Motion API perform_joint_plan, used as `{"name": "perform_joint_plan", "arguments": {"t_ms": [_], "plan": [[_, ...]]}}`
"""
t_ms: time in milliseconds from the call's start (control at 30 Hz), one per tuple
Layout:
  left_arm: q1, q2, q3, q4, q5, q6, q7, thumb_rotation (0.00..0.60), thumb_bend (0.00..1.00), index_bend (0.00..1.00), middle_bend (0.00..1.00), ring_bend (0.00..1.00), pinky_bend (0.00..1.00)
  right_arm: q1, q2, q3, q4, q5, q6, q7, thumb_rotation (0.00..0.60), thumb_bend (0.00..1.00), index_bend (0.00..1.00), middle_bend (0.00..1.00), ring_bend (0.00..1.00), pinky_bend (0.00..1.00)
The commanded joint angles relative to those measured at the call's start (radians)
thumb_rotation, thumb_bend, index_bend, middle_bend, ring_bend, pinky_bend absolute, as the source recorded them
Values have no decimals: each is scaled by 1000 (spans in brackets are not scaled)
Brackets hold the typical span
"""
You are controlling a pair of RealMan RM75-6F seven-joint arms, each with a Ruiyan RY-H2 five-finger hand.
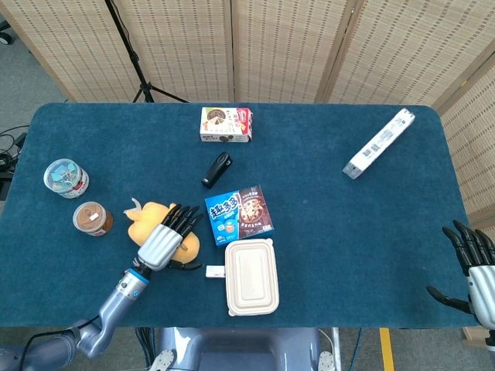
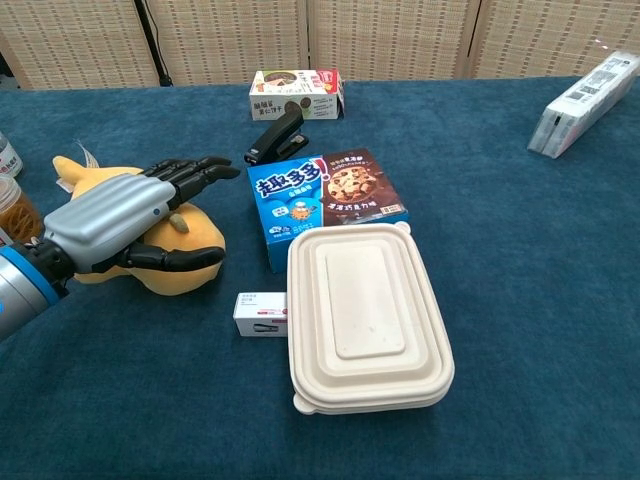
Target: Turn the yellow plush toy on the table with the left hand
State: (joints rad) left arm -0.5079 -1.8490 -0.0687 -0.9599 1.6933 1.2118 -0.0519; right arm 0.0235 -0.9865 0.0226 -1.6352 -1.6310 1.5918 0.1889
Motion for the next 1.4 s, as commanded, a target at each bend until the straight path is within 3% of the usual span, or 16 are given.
{"name": "perform_joint_plan", "arguments": {"t_ms": [33,433,800,1067,1200,1400], "plan": [[-20,-35,3,95,-21,-5,-66,0,0,0,0,0,0,4,-5,-1,2,3,-11,-7,600,0,0,0,0,0],[-40,-81,11,360,-65,3,-296,0,0,0,0,0,0,19,-26,-1,10,22,-51,-42,600,0,0,0,0,0],[-42,-79,22,452,-95,-2,-412,0,0,0,0,0,0,20,-29,-2,9,21,-53,-50,600,0,0,0,0,0],[-19,26,67,284,-26,177,-438,0,0,0,0,0,0,19,-25,-1,9,20,-49,-40,600,0,0,0,0,0],[-6,114,92,114,10,236,-374,0,0,0,0,0,0,17,-23,-4,7,13,-43,-37,600,0,0,0,0,0],[-14,210,108,-126,48,247,-253,0,0,0,0,0,0,14,-18,-3,4,10,-34,-28,600,0,0,0,0,0]]}}
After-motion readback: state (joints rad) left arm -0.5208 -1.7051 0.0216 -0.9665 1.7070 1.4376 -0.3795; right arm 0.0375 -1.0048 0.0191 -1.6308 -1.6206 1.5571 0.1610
